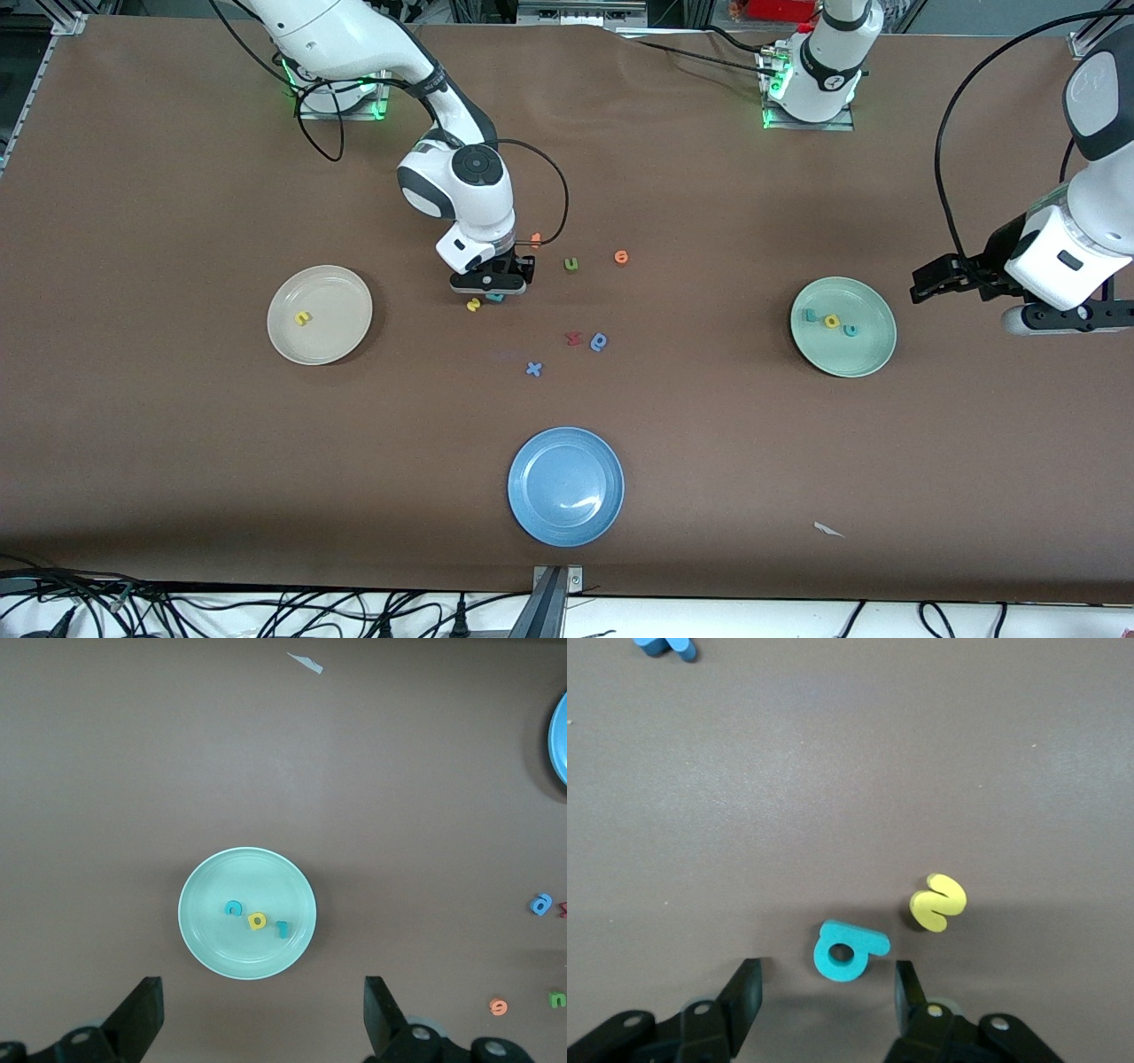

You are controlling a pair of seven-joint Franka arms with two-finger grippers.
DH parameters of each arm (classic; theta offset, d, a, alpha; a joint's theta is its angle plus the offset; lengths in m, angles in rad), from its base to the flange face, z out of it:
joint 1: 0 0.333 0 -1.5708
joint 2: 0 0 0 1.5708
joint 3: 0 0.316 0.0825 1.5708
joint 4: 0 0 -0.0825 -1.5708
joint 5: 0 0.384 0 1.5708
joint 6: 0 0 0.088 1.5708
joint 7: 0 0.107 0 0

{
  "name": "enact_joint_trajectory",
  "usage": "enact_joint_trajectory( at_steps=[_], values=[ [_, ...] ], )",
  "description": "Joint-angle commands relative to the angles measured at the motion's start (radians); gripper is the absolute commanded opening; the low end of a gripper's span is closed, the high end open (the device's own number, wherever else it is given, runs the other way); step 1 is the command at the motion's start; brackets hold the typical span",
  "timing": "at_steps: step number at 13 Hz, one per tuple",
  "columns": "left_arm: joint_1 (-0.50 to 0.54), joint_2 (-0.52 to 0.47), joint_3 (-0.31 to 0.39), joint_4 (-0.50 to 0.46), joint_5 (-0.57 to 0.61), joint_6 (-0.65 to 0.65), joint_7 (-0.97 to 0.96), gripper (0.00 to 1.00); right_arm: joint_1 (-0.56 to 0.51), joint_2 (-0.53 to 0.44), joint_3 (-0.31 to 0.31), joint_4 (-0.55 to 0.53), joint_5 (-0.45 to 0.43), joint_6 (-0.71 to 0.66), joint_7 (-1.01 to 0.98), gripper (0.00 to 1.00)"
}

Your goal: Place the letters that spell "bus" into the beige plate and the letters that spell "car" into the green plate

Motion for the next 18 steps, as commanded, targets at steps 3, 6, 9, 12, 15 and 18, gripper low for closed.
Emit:
enact_joint_trajectory(
  at_steps=[3, 6, 9, 12, 15, 18],
  values=[
    [-0.006, -0.013, 0.005, 0.007, -0.022, -0.008, 0.026, 1.00, -0.007, 0.016, -0.021, 0.025, 0.002, 0.021, -0.008, 0.67],
    [-0.012, -0.009, 0.005, 0.008, -0.010, -0.002, 0.024, 1.00, -0.008, 0.022, -0.027, 0.028, 0.001, 0.041, -0.003, 0.65],
    [-0.013, -0.001, 0.005, 0.011, -0.008, -0.005, 0.021, 1.00, -0.007, 0.028, -0.027, 0.026, 0.001, 0.053, 0.003, 0.63],
    [-0.014, -0.001, 0.002, 0.011, -0.010, -0.006, 0.019, 1.00, -0.007, 0.028, -0.027, 0.023, 0.001, 0.053, 0.004, 0.59],
    [-0.017, 0.001, 0.001, 0.011, -0.008, -0.006, 0.019, 1.00, -0.007, 0.027, -0.025, 0.023, 0.001, 0.053, 0.006, 0.54],
    [-0.022, 0.002, 0.002, 0.011, -0.008, -0.008, 0.019, 1.00, -0.007, 0.022, -0.025, 0.020, -0.001, 0.048, 0.006, 0.54]
  ],
)
